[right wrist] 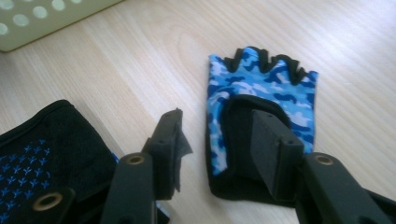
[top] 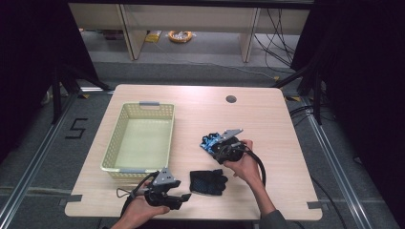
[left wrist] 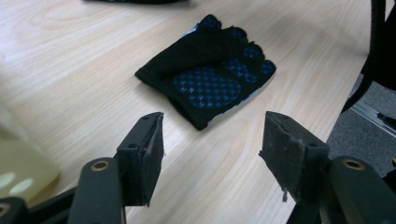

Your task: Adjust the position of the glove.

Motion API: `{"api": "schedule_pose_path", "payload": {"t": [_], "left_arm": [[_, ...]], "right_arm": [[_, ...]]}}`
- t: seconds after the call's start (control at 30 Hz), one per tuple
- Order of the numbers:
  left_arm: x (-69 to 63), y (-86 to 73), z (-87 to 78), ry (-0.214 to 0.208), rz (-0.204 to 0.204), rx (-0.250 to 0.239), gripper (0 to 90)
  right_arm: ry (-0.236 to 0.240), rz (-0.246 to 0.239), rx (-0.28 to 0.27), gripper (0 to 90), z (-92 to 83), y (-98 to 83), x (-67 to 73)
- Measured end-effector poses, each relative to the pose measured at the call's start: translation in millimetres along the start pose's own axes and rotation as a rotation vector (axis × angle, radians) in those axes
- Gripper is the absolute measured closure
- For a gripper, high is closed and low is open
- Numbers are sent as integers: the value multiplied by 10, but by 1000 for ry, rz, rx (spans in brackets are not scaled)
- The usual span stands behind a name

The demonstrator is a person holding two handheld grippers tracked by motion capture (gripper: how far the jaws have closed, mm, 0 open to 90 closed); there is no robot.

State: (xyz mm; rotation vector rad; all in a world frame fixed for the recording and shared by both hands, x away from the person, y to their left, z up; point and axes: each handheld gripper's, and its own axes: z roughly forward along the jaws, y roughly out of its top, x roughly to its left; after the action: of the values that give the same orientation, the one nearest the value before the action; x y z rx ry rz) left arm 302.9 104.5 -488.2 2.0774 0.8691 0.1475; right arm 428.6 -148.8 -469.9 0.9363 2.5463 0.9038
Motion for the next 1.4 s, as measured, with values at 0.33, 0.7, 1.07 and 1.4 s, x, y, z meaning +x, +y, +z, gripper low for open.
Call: {"api": "schedule_pose_path", "payload": {"t": [0.33,0.7,1.07,1.4], "left_arm": [[76,-32,-19,3,-10,23,362],[93,-43,0,-11,-15,30,361],[104,-4,-11,5,-27,-4,362],[80,17,-17,10,-30,-19,361]], "right_arm": [[16,10,47,584,198,32,-33],[16,52,73,864,265,-6,-71],[29,130,-92,868,-118,52,-72],[69,154,-169,868,-617,-54,213]]}}
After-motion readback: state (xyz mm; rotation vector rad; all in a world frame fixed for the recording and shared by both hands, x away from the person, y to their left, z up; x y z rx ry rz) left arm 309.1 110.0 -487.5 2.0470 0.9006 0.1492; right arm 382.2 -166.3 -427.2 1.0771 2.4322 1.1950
